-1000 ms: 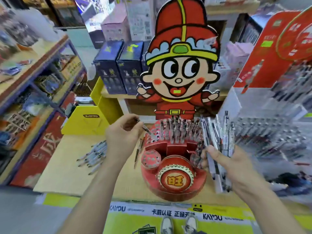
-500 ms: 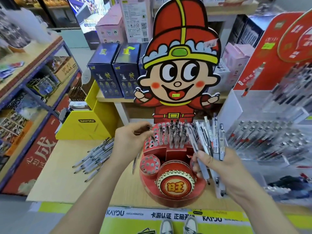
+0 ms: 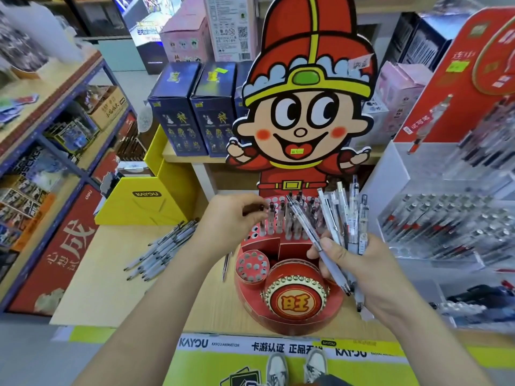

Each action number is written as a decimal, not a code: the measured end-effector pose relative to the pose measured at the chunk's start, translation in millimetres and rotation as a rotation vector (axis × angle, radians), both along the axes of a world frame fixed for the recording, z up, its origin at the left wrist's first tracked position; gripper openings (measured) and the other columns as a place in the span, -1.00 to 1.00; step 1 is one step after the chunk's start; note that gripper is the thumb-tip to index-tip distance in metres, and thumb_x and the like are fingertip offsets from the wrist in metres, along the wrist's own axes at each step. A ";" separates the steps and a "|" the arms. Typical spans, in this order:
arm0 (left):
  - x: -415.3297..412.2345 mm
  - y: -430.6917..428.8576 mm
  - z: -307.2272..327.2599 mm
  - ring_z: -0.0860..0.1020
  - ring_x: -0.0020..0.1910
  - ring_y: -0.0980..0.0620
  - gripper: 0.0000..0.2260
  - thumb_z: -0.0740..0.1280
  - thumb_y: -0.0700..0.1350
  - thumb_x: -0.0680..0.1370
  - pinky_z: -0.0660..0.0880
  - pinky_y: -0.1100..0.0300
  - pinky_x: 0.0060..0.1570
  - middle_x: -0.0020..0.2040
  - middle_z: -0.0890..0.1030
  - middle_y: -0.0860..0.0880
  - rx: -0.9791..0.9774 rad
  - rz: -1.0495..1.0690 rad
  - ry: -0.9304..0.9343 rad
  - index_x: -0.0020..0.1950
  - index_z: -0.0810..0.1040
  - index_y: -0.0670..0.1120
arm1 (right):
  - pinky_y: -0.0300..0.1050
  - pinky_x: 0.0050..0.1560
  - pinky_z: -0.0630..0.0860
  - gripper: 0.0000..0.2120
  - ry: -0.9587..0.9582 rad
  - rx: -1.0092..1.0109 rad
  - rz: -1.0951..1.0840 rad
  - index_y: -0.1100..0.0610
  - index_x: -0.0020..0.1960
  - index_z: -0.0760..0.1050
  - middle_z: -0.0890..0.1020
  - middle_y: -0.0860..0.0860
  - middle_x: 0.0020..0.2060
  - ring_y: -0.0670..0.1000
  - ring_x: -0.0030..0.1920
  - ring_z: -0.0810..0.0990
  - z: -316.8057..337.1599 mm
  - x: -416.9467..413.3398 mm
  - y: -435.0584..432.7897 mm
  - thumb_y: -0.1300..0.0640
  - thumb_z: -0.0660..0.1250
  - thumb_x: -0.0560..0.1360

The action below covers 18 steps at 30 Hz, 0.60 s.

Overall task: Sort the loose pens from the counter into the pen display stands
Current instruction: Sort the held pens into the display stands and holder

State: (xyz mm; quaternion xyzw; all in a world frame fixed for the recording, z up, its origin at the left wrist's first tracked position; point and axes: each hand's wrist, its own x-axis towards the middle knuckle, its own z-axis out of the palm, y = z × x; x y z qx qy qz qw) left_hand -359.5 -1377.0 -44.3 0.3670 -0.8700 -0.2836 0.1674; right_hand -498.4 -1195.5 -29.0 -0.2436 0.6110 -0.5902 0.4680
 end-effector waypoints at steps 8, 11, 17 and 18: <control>-5.4 3.2 -5.2 0.59 -0.09 0.16 -0.84 0.42 -0.11 0.51 0.56 0.24 -0.05 -0.11 0.63 0.12 0.112 0.070 0.077 0.08 0.64 -0.02 | -0.04 -0.07 0.56 -0.65 -0.032 0.041 0.026 0.29 0.05 0.58 0.72 0.12 -0.16 -0.04 -0.19 0.67 -7.0 6.5 -7.2 0.04 0.37 0.41; -1.0 2.4 -2.7 0.57 -0.10 0.23 -0.80 0.44 -0.07 0.49 0.54 0.31 -0.10 -0.11 0.62 0.17 0.213 0.063 0.087 0.11 0.63 0.02 | -0.18 -0.32 0.51 -0.64 -0.065 0.057 0.026 0.28 0.07 0.56 0.72 0.13 -0.17 -0.06 -0.27 0.64 -4.5 8.3 -9.5 0.03 0.36 0.42; 6.9 19.5 18.2 0.58 -0.09 0.20 -0.78 0.38 -0.04 0.52 0.56 0.25 -0.12 -0.03 0.64 0.15 0.238 0.166 0.353 0.17 0.59 0.09 | -0.29 -0.55 0.33 -0.75 -0.114 0.023 0.035 0.24 -0.03 0.52 0.71 0.16 -0.23 -0.10 -0.50 0.46 0.0 10.1 -14.3 0.11 0.39 0.37; 6.2 26.6 25.8 0.60 -0.12 0.18 -0.80 0.36 -0.02 0.52 0.57 0.21 -0.14 -0.05 0.67 0.12 0.397 0.139 0.447 0.14 0.60 0.07 | -0.28 -0.55 0.32 -0.78 -0.115 0.018 0.036 0.23 -0.06 0.51 0.70 0.17 -0.25 -0.09 -0.51 0.45 0.5 10.4 -15.3 0.13 0.40 0.36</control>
